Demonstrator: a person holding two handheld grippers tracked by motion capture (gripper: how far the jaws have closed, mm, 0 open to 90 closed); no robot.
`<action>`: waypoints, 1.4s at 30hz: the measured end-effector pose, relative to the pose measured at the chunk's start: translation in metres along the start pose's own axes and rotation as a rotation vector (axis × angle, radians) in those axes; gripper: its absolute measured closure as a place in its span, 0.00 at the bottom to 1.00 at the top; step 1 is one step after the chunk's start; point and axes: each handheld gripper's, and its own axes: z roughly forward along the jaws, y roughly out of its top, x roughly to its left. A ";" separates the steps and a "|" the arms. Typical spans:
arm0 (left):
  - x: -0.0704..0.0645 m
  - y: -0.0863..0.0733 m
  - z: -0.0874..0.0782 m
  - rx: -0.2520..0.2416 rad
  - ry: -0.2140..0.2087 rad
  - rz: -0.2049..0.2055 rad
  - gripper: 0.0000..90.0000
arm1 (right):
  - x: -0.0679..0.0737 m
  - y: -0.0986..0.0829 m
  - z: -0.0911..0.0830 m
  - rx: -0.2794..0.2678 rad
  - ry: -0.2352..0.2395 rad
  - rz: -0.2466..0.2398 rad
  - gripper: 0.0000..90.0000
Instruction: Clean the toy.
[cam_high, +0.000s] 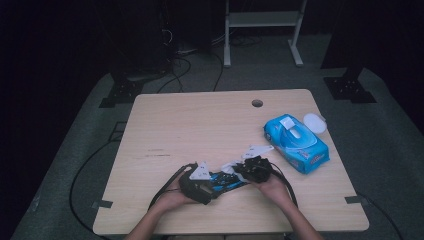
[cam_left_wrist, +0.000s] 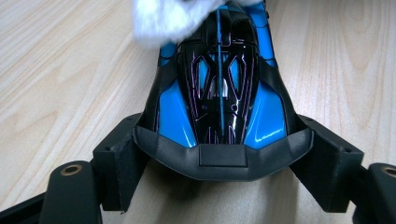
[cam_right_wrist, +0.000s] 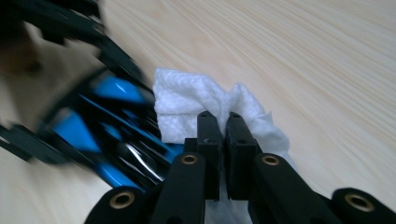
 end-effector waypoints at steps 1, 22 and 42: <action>0.000 -0.001 -0.001 -0.003 0.001 -0.006 0.27 | 0.003 0.004 0.003 -0.005 0.024 -0.001 0.95; 0.000 0.001 0.002 -0.011 -0.001 0.003 0.27 | 0.035 0.031 0.033 0.066 0.195 -0.053 0.95; -0.001 0.001 0.001 0.002 0.005 0.012 0.27 | -0.041 -0.026 -0.020 0.037 -0.034 0.128 0.95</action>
